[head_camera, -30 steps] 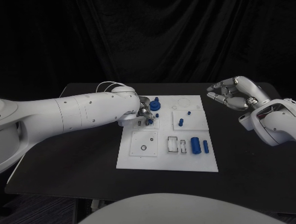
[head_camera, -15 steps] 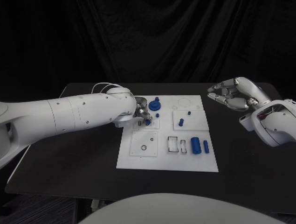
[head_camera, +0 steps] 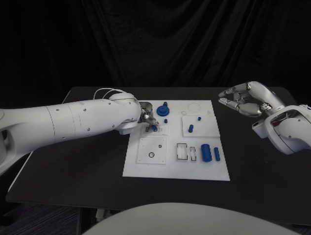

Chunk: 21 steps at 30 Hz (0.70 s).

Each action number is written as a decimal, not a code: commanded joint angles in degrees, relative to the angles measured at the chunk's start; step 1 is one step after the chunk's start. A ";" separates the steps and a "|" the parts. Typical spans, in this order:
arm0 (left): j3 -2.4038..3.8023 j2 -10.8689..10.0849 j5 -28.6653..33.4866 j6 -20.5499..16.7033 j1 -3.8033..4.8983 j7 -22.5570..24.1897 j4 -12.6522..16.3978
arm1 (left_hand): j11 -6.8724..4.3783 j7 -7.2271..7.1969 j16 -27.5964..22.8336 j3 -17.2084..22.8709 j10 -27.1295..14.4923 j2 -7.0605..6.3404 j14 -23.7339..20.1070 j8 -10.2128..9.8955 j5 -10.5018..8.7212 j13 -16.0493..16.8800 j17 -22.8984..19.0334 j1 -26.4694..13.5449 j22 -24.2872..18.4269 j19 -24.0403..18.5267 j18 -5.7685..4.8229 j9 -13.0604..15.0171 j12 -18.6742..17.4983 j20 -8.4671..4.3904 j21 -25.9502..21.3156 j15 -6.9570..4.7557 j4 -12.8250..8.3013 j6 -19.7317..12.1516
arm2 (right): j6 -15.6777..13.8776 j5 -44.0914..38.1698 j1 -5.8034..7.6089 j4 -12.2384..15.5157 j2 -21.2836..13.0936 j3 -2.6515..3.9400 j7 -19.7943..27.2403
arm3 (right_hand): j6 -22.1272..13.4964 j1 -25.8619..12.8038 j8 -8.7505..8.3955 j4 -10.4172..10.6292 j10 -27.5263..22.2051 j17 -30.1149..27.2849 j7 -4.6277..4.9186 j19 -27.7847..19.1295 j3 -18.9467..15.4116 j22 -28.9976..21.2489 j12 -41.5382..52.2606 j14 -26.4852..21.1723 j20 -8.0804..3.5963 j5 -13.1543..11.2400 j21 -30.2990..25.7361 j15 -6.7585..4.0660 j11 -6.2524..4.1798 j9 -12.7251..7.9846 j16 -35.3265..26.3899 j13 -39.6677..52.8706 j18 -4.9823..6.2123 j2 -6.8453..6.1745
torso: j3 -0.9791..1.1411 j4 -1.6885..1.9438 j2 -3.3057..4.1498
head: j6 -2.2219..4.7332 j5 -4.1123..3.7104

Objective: Assemble the parts on the task board

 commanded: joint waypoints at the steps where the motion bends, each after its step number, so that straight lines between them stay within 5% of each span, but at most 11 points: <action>1: 0.05 -0.10 -0.01 -1.76 -0.24 0.44 0.20 | -0.27 -0.01 0.15 4.43 6.15 0.07 6.05 -0.34 -0.30 15.09 15.09 -0.40 0.01 -0.04 0.91 0.08 0.20 0.06 -0.36 -0.37 -4.17 0.25 | 0.27 -0.49 -0.16 0.01 -0.06 0.05 -1.11 | 0.04 0.59 -0.27 0.13 -0.31 0.91 0.09 0.15 0.34 8.16 -0.34 0.21 0.02 0.38 -0.19 0.18 0.07 -0.09 -0.18 -0.05 0.69 -0.06 | 0.01 -0.05 0.01 | 0.00 0.03; 21: 0.04 -0.66 -0.01 -6.20 -1.95 1.18 0.87 | -0.17 0.11 0.15 4.67 6.15 0.59 6.05 -1.03 -1.43 15.09 15.09 -1.82 -0.32 -0.23 1.00 0.32 0.20 0.11 -0.67 -0.30 -3.59 0.15 | 0.41 -0.62 -0.17 0.19 -0.33 0.05 -1.48 | 0.04 0.62 -0.31 0.13 -0.38 0.88 0.11 0.12 0.36 8.13 -0.39 0.19 0.03 0.39 -0.29 0.19 0.08 -0.10 -0.22 -0.11 0.70 -0.09 | 0.05 -0.01 0.02 | 0.00 0.13</action>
